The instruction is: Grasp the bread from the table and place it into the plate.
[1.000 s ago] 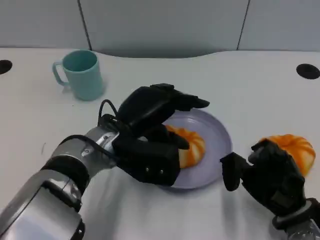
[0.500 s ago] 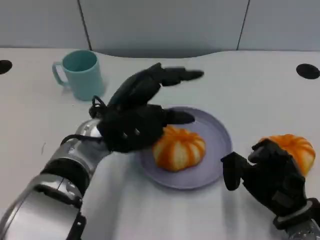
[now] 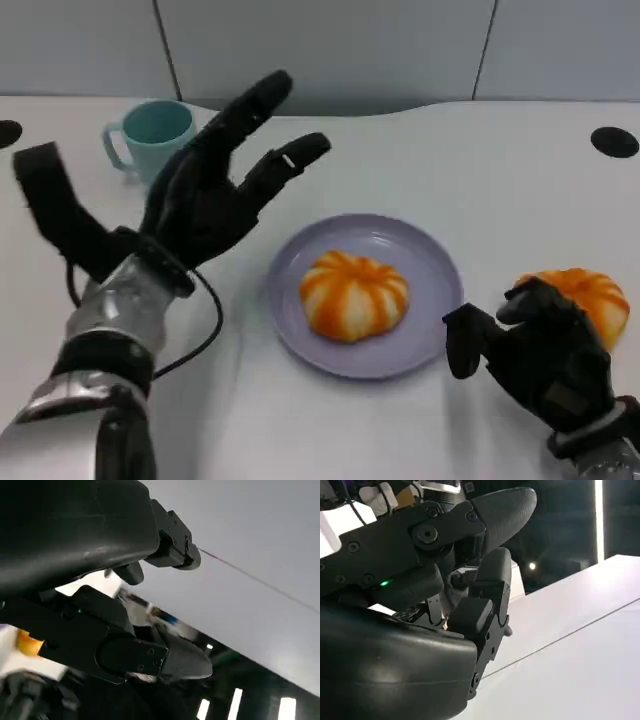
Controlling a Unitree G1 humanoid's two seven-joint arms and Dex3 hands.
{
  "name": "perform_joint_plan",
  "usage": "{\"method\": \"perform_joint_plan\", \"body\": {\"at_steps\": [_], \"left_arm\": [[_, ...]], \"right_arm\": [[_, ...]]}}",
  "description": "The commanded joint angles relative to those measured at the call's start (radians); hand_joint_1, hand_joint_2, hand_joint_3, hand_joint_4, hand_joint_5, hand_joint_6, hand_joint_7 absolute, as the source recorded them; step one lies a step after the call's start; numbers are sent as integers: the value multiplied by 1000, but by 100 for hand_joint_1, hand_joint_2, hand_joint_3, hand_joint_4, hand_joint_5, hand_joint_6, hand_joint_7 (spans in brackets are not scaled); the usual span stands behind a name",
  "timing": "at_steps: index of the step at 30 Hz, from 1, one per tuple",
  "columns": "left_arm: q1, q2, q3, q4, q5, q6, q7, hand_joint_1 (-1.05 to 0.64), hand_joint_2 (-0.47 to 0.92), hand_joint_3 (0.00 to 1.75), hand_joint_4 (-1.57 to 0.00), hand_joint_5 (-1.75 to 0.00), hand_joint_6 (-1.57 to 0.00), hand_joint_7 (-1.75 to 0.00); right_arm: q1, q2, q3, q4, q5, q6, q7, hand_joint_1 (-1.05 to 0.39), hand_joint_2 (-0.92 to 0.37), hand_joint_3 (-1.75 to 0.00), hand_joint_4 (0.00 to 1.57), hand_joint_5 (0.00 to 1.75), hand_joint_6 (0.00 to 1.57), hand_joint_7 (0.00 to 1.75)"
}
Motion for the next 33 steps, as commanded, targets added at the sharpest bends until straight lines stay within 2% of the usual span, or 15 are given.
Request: {"method": "perform_joint_plan", "body": {"at_steps": [1,9,12,18,25,33], "left_arm": [[80,33,20,-87,-27,75,-41,-98,92,41,0,-97,-22,-2],[235,57,37,-218,-61,197,-56,-97,92,36,0,-107,-27,-5],[302,45,40,-277,-78,231,-42,-97,92,37,0,-109,-29,-7],[390,24,45,-364,-117,310,-32,-95,92,39,0,-108,-32,-10],[441,32,42,-377,-109,276,-48,-95,92,45,0,-111,-30,-10],[463,39,50,-374,-112,255,-36,-95,92,47,-1,-115,-31,-14]], "right_arm": [[1,-10,3,-4,4,9,-5,-51,-90,0,70,147,96,53],[-6,-24,11,3,-5,5,0,-52,-92,-1,70,146,96,54],[-13,-27,6,13,3,19,3,-51,-90,0,74,139,98,53],[-16,-35,5,18,2,27,-3,-51,-91,-1,76,136,102,42],[-22,-43,5,28,3,33,11,-51,-92,0,71,142,101,38],[-13,-49,7,19,2,57,14,-50,-91,0,73,138,103,36]]}}
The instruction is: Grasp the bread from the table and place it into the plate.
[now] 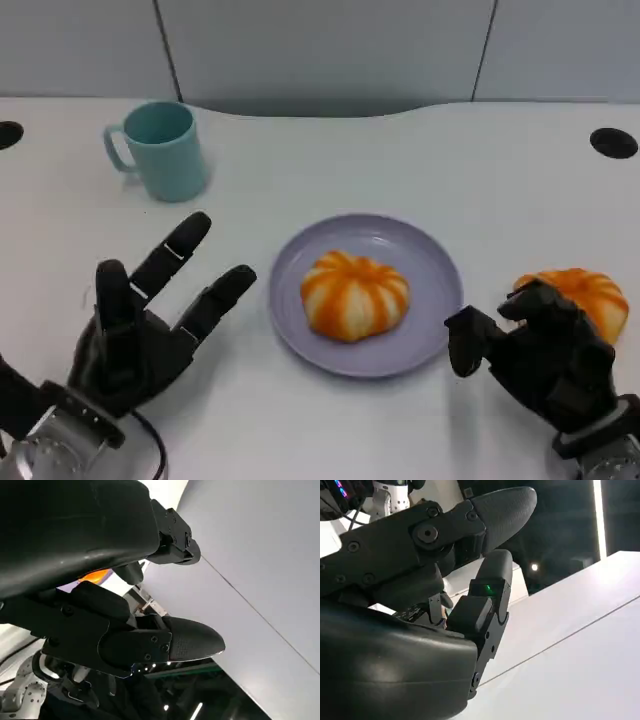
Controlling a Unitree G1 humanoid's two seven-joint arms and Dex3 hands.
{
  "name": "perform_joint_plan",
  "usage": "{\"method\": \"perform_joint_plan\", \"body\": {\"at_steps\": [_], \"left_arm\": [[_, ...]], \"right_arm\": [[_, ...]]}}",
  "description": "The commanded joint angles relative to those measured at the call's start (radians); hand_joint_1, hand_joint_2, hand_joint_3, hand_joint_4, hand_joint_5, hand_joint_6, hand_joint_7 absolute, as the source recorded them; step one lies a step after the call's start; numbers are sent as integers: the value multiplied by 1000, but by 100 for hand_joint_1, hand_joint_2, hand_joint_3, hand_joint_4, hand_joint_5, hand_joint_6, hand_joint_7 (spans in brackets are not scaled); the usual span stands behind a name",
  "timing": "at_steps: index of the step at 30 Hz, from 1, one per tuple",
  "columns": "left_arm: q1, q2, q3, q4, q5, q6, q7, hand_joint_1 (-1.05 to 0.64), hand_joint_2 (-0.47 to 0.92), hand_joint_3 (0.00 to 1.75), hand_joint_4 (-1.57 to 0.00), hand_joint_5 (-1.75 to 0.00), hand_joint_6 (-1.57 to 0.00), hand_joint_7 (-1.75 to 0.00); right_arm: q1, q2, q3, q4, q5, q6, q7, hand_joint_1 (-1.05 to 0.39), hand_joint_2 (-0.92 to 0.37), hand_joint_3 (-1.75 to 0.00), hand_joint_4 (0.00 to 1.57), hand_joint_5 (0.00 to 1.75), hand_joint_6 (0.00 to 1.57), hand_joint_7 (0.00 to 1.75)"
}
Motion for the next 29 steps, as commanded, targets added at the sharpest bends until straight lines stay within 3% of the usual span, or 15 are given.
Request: {"method": "perform_joint_plan", "body": {"at_steps": [1,22,25,29], "left_arm": [[15,19,9,-4,-2,-22,2,-95,92,47,-1,-115,-31,-14],[19,7,1,6,-1,-55,6,-94,92,41,-2,-118,-30,-25],[20,7,1,6,-1,-62,1,-94,92,42,-1,-118,-26,-25],[16,14,1,13,-2,-59,-14,-95,92,43,0,-118,-22,-31]], "right_arm": [[0,-19,1,-6,1,7,10,-50,-91,0,72,139,103,36],[22,-25,-2,-30,6,-11,-6,-52,-91,-2,71,142,100,44],[19,-19,-13,-16,11,-38,-11,-45,-91,0,80,124,101,41],[9,-15,-26,6,13,-79,11,-45,-92,-1,81,120,102,36]]}}
